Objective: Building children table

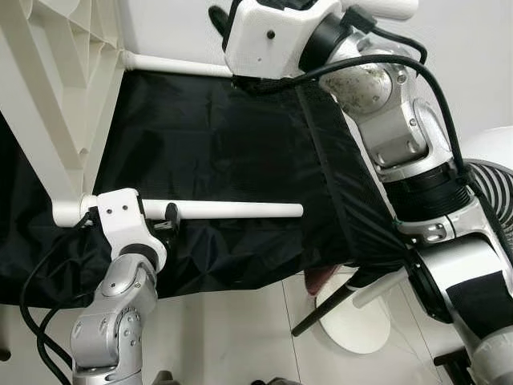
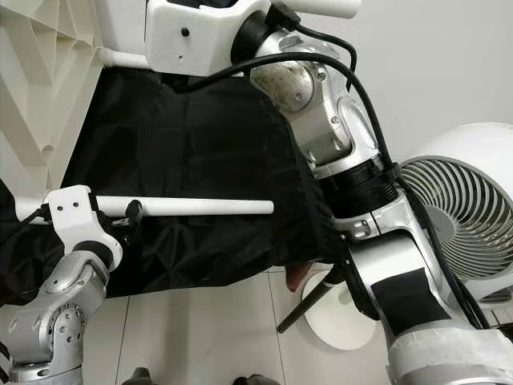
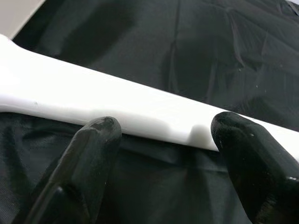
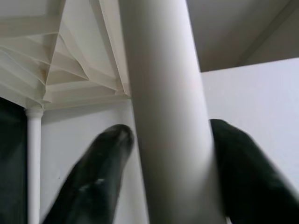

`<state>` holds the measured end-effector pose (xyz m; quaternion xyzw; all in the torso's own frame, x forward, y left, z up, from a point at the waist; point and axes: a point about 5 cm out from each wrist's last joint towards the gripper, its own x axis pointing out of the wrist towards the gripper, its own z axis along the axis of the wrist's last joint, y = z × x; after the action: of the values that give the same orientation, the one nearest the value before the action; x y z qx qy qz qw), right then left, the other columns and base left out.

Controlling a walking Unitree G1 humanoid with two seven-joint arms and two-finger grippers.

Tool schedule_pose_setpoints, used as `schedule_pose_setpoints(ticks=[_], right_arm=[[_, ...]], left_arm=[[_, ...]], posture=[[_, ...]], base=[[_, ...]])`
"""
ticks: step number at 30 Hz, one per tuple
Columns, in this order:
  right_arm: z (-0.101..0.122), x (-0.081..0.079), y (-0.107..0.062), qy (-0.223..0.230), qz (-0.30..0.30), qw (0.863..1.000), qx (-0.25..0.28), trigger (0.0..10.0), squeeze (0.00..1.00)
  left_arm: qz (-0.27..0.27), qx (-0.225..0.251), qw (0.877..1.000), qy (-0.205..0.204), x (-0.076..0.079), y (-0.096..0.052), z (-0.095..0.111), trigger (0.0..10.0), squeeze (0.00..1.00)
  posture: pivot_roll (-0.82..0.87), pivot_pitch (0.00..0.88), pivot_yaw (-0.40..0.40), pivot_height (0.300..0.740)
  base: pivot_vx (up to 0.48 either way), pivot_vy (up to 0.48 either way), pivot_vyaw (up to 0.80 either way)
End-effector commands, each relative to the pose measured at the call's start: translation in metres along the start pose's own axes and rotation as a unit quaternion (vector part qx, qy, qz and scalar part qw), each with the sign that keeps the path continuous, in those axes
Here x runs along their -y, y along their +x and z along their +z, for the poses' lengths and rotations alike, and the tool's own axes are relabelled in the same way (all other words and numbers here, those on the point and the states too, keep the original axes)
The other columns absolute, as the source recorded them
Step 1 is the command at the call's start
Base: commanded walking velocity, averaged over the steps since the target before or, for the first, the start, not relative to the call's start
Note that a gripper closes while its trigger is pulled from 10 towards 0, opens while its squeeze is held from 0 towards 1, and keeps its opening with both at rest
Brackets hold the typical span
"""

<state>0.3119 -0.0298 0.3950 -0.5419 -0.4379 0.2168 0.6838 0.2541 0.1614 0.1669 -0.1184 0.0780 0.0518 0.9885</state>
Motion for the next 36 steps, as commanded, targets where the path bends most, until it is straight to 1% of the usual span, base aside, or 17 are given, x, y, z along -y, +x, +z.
schedule_pose_setpoints(ticks=[1,4,5,6,7,9,10,12,17,18,19,21,22,24,29,31,36], right_arm=[[-0.004,-0.002,0.000,0.001,0.016,1.000,-0.014,0.0,0.00],[-0.008,0.001,-0.002,0.001,0.028,0.999,-0.025,0.0,0.00],[-0.008,0.001,-0.002,0.001,0.028,0.999,-0.025,0.0,0.00],[-0.009,0.002,-0.003,0.002,0.032,0.999,-0.024,0.0,0.00],[-0.009,0.002,-0.003,0.002,0.032,0.999,-0.024,0.0,0.00],[-0.010,0.007,-0.006,0.004,0.036,0.999,-0.022,0.0,0.00],[-0.010,0.007,-0.006,0.004,0.036,0.999,-0.022,0.0,0.00],[-0.010,0.011,-0.008,0.008,0.030,0.999,-0.024,0.0,0.00],[-0.009,0.013,-0.009,0.017,0.020,0.999,-0.023,0.0,0.00],[-0.009,0.015,-0.009,0.022,0.014,0.999,-0.023,1.5,0.00],[-0.009,0.017,-0.009,0.025,0.009,0.999,-0.025,8.3,0.00],[-0.009,0.018,-0.009,0.028,0.006,0.999,-0.026,8.3,0.00],[-0.009,0.019,-0.009,0.029,0.003,0.999,-0.028,10.0,0.00],[-0.010,0.022,-0.009,0.030,-0.002,0.999,-0.031,10.0,0.00],[-0.010,0.024,-0.010,0.030,-0.004,0.999,-0.034,10.0,0.00],[-0.013,0.026,-0.013,0.029,-0.007,0.999,-0.043,10.0,0.00],[-0.016,0.028,-0.016,0.031,-0.008,0.998,-0.052,10.0,0.00]], left_arm=[[-0.009,-0.020,1.000,0.000,0.004,-0.001,-0.007,10.0,0.00],[-0.001,-0.069,0.998,-0.008,0.007,-0.001,-0.018,10.0,0.00],[-0.001,-0.069,0.998,-0.008,0.007,-0.001,-0.018,10.0,0.00],[0.005,-0.083,0.996,-0.029,0.008,-0.001,-0.021,10.0,0.00],[0.005,-0.083,0.996,-0.029,0.008,-0.001,-0.021,10.0,0.00],[0.024,-0.098,0.992,-0.075,0.008,0.001,-0.025,10.0,0.00],[0.024,-0.098,0.992,-0.075,0.008,0.001,-0.025,10.0,0.00],[0.050,-0.081,0.989,-0.110,0.008,0.011,-0.018,10.0,0.00],[0.038,-0.055,0.990,-0.121,0.013,0.020,-0.005,10.0,0.00],[0.028,-0.049,0.991,-0.118,0.016,0.023,0.000,10.0,0.00],[0.021,-0.043,0.992,-0.114,0.017,0.029,0.005,10.0,0.00],[0.017,-0.041,0.993,-0.112,0.018,0.032,0.008,10.0,0.00],[0.014,-0.042,0.993,-0.109,0.019,0.036,0.010,10.0,0.00],[0.009,-0.041,0.994,-0.104,0.021,0.042,0.013,10.0,0.00],[0.009,-0.041,0.994,-0.100,0.023,0.048,0.015,10.0,0.00],[0.012,-0.050,0.994,-0.099,0.025,0.054,0.014,10.0,0.00],[0.037,-0.069,0.990,-0.119,0.023,0.061,0.008,10.0,0.00]], posture=[[0.11,0.080,-0.105,0.740],[0.11,0.085,-0.108,0.740],[0.11,0.085,-0.108,0.740],[0.09,0.089,-0.109,0.740],[0.09,0.089,-0.109,0.740],[0.08,0.099,-0.115,0.740],[0.08,0.099,-0.115,0.740],[0.07,0.099,-0.114,0.740],[0.07,0.099,-0.112,0.740],[0.07,0.101,-0.109,0.740],[0.07,0.100,-0.109,0.740],[0.06,0.100,-0.108,0.740],[0.06,0.103,-0.105,0.740],[0.05,0.105,-0.101,0.740],[0.05,0.105,-0.097,0.740],[0.04,0.108,-0.094,0.740],[0.03,0.109,-0.095,0.740]], base=[[0.000,0.000,0.00],[0.000,0.000,0.00],[0.000,0.000,0.00],[0.000,0.000,0.00],[0.000,0.000,0.00],[0.000,0.000,0.00],[0.000,0.000,0.00],[0.000,0.000,0.00],[0.000,0.000,0.00],[0.000,0.000,0.00],[0.000,0.000,0.00],[0.000,0.000,0.00],[0.000,0.000,0.00],[0.000,0.000,0.00],[0.000,0.000,0.00],[0.000,0.000,0.00],[0.000,0.000,0.00]])
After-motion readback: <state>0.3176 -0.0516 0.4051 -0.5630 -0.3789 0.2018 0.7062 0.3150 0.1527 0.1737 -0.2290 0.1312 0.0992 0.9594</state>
